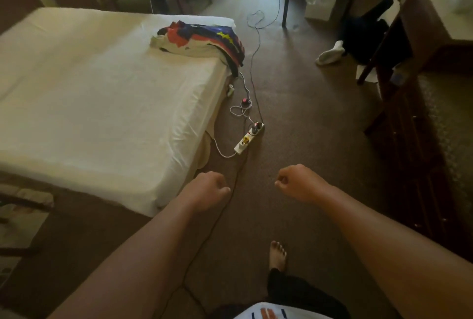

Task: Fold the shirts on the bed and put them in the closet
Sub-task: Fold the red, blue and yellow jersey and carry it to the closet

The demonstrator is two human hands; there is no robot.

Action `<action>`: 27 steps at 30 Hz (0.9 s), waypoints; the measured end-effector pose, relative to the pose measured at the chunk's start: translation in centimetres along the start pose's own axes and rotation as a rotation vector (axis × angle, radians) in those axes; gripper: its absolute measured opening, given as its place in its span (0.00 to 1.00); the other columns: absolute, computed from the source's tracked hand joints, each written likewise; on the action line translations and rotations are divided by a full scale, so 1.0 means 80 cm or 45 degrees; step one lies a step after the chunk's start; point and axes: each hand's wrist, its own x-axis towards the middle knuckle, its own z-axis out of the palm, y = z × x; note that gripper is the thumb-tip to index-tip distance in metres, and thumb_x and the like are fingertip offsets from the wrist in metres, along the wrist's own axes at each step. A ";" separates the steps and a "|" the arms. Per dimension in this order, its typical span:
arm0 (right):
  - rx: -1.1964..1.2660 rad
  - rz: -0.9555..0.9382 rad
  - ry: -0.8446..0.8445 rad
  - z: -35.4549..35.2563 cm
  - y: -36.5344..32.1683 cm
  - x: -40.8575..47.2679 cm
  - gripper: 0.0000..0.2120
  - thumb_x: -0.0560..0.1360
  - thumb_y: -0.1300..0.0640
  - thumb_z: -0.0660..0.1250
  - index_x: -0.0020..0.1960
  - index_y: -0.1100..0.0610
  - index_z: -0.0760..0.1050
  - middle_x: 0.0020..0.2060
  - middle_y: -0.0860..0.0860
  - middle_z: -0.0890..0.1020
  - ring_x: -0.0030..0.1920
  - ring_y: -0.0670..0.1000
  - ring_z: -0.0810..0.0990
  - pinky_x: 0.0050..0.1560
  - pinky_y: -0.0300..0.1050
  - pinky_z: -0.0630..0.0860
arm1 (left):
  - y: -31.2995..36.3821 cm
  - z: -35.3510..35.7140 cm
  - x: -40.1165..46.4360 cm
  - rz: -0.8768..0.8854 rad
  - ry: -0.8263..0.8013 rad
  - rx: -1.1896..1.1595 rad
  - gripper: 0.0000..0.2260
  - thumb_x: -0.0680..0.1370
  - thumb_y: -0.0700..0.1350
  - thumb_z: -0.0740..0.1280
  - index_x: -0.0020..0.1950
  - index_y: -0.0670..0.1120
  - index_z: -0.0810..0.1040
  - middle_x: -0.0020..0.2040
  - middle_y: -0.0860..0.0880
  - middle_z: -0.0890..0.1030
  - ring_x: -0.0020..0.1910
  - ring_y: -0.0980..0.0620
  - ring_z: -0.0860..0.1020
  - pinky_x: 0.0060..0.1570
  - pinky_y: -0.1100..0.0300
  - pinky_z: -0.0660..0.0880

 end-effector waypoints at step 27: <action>-0.273 -0.318 -0.117 -0.259 -0.228 0.613 0.11 0.80 0.50 0.62 0.50 0.56 0.80 0.43 0.52 0.81 0.44 0.54 0.81 0.49 0.54 0.82 | -0.205 -0.376 0.425 -0.266 0.152 -0.215 0.13 0.79 0.55 0.67 0.57 0.50 0.81 0.57 0.49 0.82 0.53 0.48 0.80 0.55 0.50 0.78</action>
